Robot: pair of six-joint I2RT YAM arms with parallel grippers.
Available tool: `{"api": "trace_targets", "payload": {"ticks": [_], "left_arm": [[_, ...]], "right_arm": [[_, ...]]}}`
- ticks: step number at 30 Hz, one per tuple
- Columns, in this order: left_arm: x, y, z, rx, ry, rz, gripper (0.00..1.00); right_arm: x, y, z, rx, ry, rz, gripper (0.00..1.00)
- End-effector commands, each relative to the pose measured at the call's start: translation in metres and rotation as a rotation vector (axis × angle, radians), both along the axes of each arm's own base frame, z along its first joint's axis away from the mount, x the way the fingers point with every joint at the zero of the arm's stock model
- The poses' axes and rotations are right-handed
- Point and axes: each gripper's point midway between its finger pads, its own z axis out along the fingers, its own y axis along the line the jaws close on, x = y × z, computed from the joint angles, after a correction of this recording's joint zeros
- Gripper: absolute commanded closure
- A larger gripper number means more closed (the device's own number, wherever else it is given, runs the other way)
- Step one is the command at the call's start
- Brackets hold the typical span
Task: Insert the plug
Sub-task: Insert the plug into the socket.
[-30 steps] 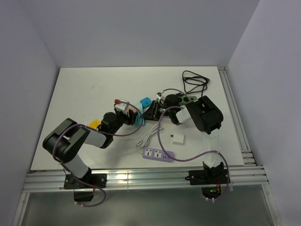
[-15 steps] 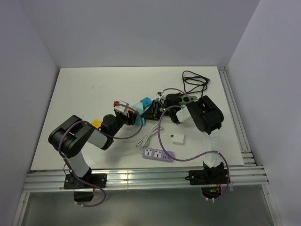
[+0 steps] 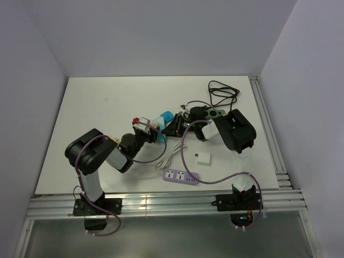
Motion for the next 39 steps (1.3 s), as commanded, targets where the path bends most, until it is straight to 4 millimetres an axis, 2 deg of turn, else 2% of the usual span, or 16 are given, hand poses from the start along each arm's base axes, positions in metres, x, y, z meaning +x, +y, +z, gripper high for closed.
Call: {"api": "trace_targets", "payload": {"ticks": [1,6,10,14,24,25,26,30,32,33,34,36,39], "left_arm": [[-0.044,-0.007,-0.083,0.100,0.249,-0.108,1.00],[-0.050,-0.005,-0.088,0.094,0.263,-0.115,1.00],[-0.059,-0.001,-0.080,0.059,0.243,-0.125,1.00],[-0.064,0.002,-0.090,0.079,0.279,-0.123,1.00],[-0.079,0.016,-0.084,0.027,0.240,-0.099,1.00],[-0.081,0.019,-0.091,0.038,0.246,-0.086,1.00],[-0.081,0.018,-0.087,0.024,0.227,-0.086,1.00],[-0.079,0.014,-0.099,0.040,0.252,-0.090,1.00],[-0.072,0.013,-0.099,0.046,0.261,-0.069,0.99],[-0.075,0.017,-0.113,0.091,0.316,-0.056,1.00],[-0.068,0.013,-0.103,0.083,0.298,-0.051,1.00],[-0.068,0.018,-0.109,0.119,0.325,-0.025,1.00],[-0.066,0.017,-0.107,0.129,0.326,-0.013,1.00]], "right_arm": [[-0.008,-0.018,-0.043,-0.135,0.139,-0.084,0.97],[-0.008,-0.017,-0.044,-0.127,0.145,-0.081,0.97],[-0.007,-0.016,-0.046,-0.118,0.154,-0.085,0.97],[-0.007,-0.016,-0.045,-0.110,0.160,-0.088,0.97],[-0.007,-0.013,-0.042,-0.079,0.176,-0.093,0.97],[-0.008,-0.013,-0.044,-0.073,0.184,-0.093,0.97],[-0.009,-0.012,-0.043,-0.064,0.189,-0.091,0.97],[-0.008,-0.014,-0.043,-0.076,0.182,-0.100,0.98],[-0.009,-0.014,-0.041,-0.085,0.175,-0.095,0.98],[-0.010,-0.015,-0.042,-0.093,0.173,-0.098,0.98],[-0.009,-0.016,-0.042,-0.097,0.169,-0.100,0.98],[-0.009,-0.017,-0.041,-0.106,0.164,-0.098,0.98],[-0.009,-0.017,-0.042,-0.113,0.160,-0.099,0.98]]}}
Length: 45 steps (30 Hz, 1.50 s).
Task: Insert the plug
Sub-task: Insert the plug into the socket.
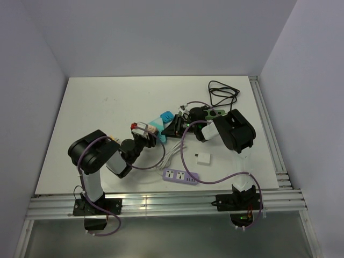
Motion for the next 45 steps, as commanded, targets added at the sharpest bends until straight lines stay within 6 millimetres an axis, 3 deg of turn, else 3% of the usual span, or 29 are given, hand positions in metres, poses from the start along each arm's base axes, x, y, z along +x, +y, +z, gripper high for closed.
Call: {"api": "trace_targets", "payload": {"ticks": [1,8,18,22,27,31,36,45], "left_arm": [[-0.045,0.008,-0.093,0.155,0.307,-0.053,1.00],[-0.045,0.002,-0.117,0.183,0.397,-0.056,1.00],[-0.040,-0.014,-0.110,0.232,0.473,-0.086,1.00],[-0.041,-0.020,-0.122,0.285,0.529,-0.095,0.99],[-0.047,-0.015,-0.139,0.325,0.527,-0.061,1.00],[-0.049,-0.022,-0.136,0.265,0.474,-0.101,1.00],[-0.055,-0.008,-0.161,0.330,0.535,-0.064,1.00],[-0.051,-0.014,-0.129,0.295,0.496,-0.058,1.00]], "right_arm": [[-0.006,-0.018,-0.042,-0.133,0.148,-0.103,0.98],[-0.003,-0.021,-0.044,-0.159,0.139,-0.120,0.98],[-0.003,-0.021,-0.047,-0.186,0.129,-0.121,0.98],[-0.003,-0.022,-0.046,-0.196,0.123,-0.122,0.98],[-0.004,-0.020,-0.044,-0.180,0.122,-0.118,0.98],[-0.005,-0.015,-0.042,-0.143,0.139,-0.104,0.98],[-0.004,-0.017,-0.043,-0.164,0.126,-0.108,0.98],[-0.005,-0.017,-0.043,-0.168,0.125,-0.106,0.98]]}}
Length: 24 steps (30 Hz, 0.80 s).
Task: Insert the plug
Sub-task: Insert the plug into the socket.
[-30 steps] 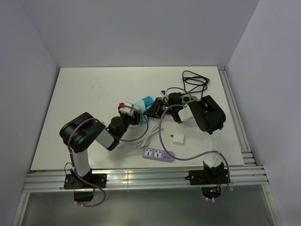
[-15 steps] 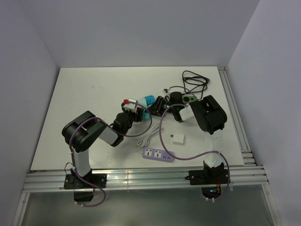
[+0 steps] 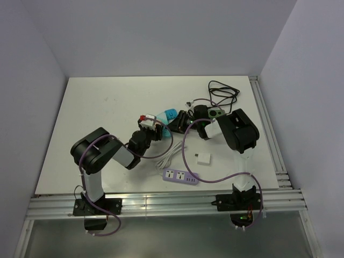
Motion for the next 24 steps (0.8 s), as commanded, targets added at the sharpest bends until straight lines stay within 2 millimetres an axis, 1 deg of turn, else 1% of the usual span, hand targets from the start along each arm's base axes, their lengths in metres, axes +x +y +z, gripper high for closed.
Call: {"api": "trace_targets", "payload": {"ticks": [1,3,5,6,7,8,9,10,11,12,15,16,18,19,20,22,23,24], "left_arm": [[-0.085,0.013,-0.128,0.254,0.471,-0.129,0.99],[-0.080,0.009,-0.123,0.258,0.465,-0.128,0.98],[-0.075,0.005,-0.120,0.258,0.459,-0.127,0.92],[-0.074,0.003,-0.120,0.260,0.461,-0.132,0.90],[-0.074,0.002,-0.120,0.258,0.459,-0.135,0.86],[-0.073,0.000,-0.118,0.252,0.456,-0.138,0.84],[-0.072,-0.001,-0.116,0.248,0.451,-0.138,0.83],[-0.071,-0.001,-0.115,0.243,0.445,-0.139,0.79],[-0.070,-0.001,-0.114,0.244,0.441,-0.134,0.77],[-0.069,0.001,-0.113,0.246,0.435,-0.124,0.76],[-0.067,0.003,-0.110,0.253,0.423,-0.111,0.76],[-0.066,0.004,-0.110,0.257,0.420,-0.106,0.78],[-0.065,0.002,-0.110,0.259,0.417,-0.114,0.85],[-0.065,0.002,-0.110,0.259,0.416,-0.118,0.96],[-0.065,0.001,-0.112,0.259,0.418,-0.121,1.00],[-0.066,-0.001,-0.113,0.258,0.416,-0.129,1.00],[-0.067,0.000,-0.116,0.261,0.422,-0.132,1.00],[-0.066,-0.002,-0.114,0.250,0.411,-0.137,1.00]], "right_arm": [[-0.036,0.004,-0.042,-0.100,0.164,0.027,0.98],[-0.036,0.006,-0.041,-0.098,0.160,0.031,0.98],[-0.038,0.007,-0.041,-0.103,0.158,0.035,0.98],[-0.037,0.007,-0.040,-0.103,0.155,0.032,0.98],[-0.038,0.008,-0.042,-0.107,0.156,0.032,0.98],[-0.038,0.008,-0.041,-0.108,0.152,0.033,0.98],[-0.038,0.008,-0.041,-0.107,0.153,0.032,0.98],[-0.039,0.008,-0.041,-0.107,0.152,0.036,0.98],[-0.038,0.008,-0.041,-0.108,0.153,0.034,0.98],[-0.038,0.008,-0.041,-0.108,0.151,0.035,0.98],[-0.038,0.008,-0.040,-0.106,0.150,0.036,0.98],[-0.037,0.008,-0.040,-0.106,0.152,0.034,0.98],[-0.038,0.009,-0.040,-0.104,0.153,0.036,0.97],[-0.037,0.009,-0.039,-0.104,0.148,0.036,0.97],[-0.037,0.009,-0.039,-0.104,0.146,0.037,0.95],[-0.037,0.009,-0.037,-0.105,0.136,0.037,0.93],[-0.036,0.008,-0.033,-0.102,0.123,0.035,0.89],[-0.039,0.007,-0.034,-0.108,0.120,0.037,0.87]]}}
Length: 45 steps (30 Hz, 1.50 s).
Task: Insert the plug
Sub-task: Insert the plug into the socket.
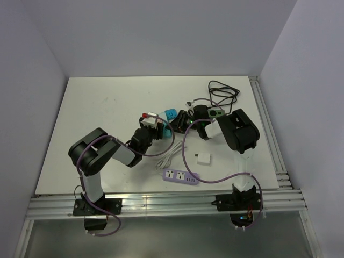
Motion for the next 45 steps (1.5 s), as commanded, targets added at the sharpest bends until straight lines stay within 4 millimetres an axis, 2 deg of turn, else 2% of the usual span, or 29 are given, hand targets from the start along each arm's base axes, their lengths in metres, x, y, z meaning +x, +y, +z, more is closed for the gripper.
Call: {"api": "trace_targets", "payload": {"ticks": [1,3,4,7,8,10,11,16,22,23,26,28,30,31,34,39,43,45], "left_arm": [[-0.071,0.000,-0.115,0.197,0.366,-0.165,1.00],[-0.074,0.000,-0.115,0.190,0.357,-0.181,1.00],[-0.076,0.001,-0.116,0.194,0.355,-0.188,1.00],[-0.076,0.000,-0.115,0.189,0.345,-0.198,1.00],[-0.077,0.001,-0.115,0.192,0.343,-0.197,1.00],[-0.077,0.003,-0.116,0.199,0.347,-0.195,1.00],[-0.077,0.002,-0.116,0.200,0.346,-0.195,1.00],[-0.079,0.003,-0.114,0.196,0.342,-0.208,1.00],[-0.080,0.009,-0.114,0.204,0.346,-0.196,1.00],[-0.080,0.010,-0.113,0.203,0.348,-0.193,1.00],[-0.081,0.013,-0.111,0.180,0.355,-0.197,1.00],[-0.080,0.014,-0.109,0.159,0.355,-0.198,1.00],[-0.080,0.017,-0.109,0.147,0.359,-0.208,1.00],[-0.080,0.017,-0.109,0.146,0.361,-0.206,1.00],[-0.079,0.020,-0.112,0.149,0.366,-0.196,1.00],[-0.080,0.021,-0.113,0.147,0.369,-0.195,1.00],[-0.085,0.021,-0.117,0.148,0.375,-0.215,1.00],[-0.087,0.020,-0.118,0.148,0.378,-0.223,1.00]], "right_arm": [[-0.038,0.006,-0.032,-0.103,0.117,0.033,0.85],[-0.040,0.003,-0.028,-0.108,0.094,0.029,0.80],[-0.040,0.002,-0.027,-0.111,0.088,0.025,0.67],[-0.041,-0.002,-0.019,-0.119,0.053,0.010,0.50],[-0.044,-0.003,-0.018,-0.120,0.052,0.011,0.30],[-0.047,-0.002,-0.009,-0.097,0.026,0.019,0.16],[-0.048,-0.004,-0.010,-0.101,0.024,0.014,0.05],[-0.048,-0.009,-0.005,-0.118,0.001,-0.013,0.06],[-0.045,-0.011,0.004,-0.116,-0.018,-0.035,0.23],[-0.044,-0.010,0.006,-0.114,-0.023,-0.034,0.30],[-0.041,-0.010,0.008,-0.125,-0.028,-0.035,0.35],[-0.041,-0.013,0.005,-0.150,-0.024,-0.047,0.33],[-0.039,-0.017,0.008,-0.168,-0.046,-0.059,0.25],[-0.037,-0.020,0.007,-0.187,-0.049,-0.079,0.18],[-0.034,-0.028,0.007,-0.237,-0.073,-0.105,0.15],[-0.028,-0.039,0.006,-0.296,-0.094,-0.152,0.16],[-0.027,-0.038,0.020,-0.282,-0.127,-0.151,0.24],[-0.023,-0.037,0.035,-0.273,-0.159,-0.156,0.32]]}}
